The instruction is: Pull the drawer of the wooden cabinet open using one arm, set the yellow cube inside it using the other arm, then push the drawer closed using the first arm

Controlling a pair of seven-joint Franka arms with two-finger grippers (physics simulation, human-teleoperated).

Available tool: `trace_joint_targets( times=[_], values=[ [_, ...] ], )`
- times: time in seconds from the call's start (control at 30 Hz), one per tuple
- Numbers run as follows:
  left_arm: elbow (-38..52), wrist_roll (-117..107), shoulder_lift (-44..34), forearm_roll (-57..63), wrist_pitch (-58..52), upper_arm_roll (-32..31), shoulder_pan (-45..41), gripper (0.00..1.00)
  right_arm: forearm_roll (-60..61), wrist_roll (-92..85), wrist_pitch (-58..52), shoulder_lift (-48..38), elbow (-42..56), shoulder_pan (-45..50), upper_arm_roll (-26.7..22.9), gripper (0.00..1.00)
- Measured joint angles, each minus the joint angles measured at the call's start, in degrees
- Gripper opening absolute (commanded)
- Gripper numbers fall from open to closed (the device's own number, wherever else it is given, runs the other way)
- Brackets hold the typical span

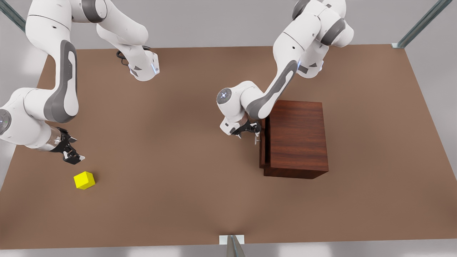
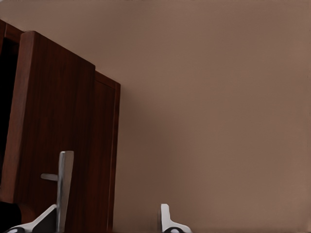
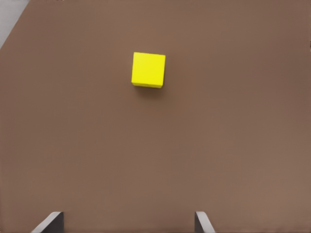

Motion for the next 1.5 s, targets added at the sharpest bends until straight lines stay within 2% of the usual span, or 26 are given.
trace_joint_targets(
  times=[0.47,0.8,1.03,1.2,1.27,1.33,1.37,1.4,1.43,1.47,1.5],
  values=[
    [5.5,-5.9,3.7,-2.4,2.2,-0.1,-2.7,1.00,-0.2,6.3,0.2,0.6,0.2,0.6,0.0,1.00],
    [9.9,-9.7,6.2,-2.5,2.7,-0.2,-4.7,1.00,-2.2,8.2,1.2,9.2,7.9,-1.1,-0.6,1.00],
    [12.0,-12.6,7.5,-2.4,3.4,-0.3,-5.8,1.00,-3.9,8.7,5.6,14.0,8.9,-2.0,-0.7,1.00],
    [19.9,-14.0,3.7,-2.5,-7.2,-8.7,-5.7,1.00,-4.6,8.8,8.7,17.3,11.1,-2.7,-0.7,1.00],
    [20.3,-12.9,-2.4,-4.3,-13.9,-9.8,-0.9,1.00,-5.0,8.7,9.9,19.1,12.0,-3.4,-0.7,1.00],
    [19.7,-9.4,-9.2,-7.5,-20.2,-10.0,11.2,1.00,-5.3,8.5,11.0,20.7,12.4,-4.3,-0.7,1.00],
    [19.1,-6.7,-11.9,-10.4,-22.7,-10.0,20.6,1.00,-5.4,8.3,11.7,21.7,12.5,-4.6,-0.7,1.00],
    [16.1,-3.9,-14.7,-14.4,-24.1,-9.9,30.8,1.00,-5.4,8.1,12.4,22.7,12.5,-4.7,-0.7,1.00],
    [6.8,-1.1,-20.7,-18.3,-23.1,-9.6,39.3,1.00,-5.5,7.9,13.1,23.8,12.6,-4.8,-0.7,1.00],
    [-0.2,1.6,-25.2,-21.1,-21.5,-9.1,43.8,1.00,-5.6,7.7,13.8,24.9,12.6,-4.9,-0.7,1.00],
    [-2.3,4.1,-27.3,-23.1,-20.5,-8.6,46.4,1.00,-5.6,7.4,14.5,25.8,12.5,-5.0,-0.9,1.00]
  ],
)
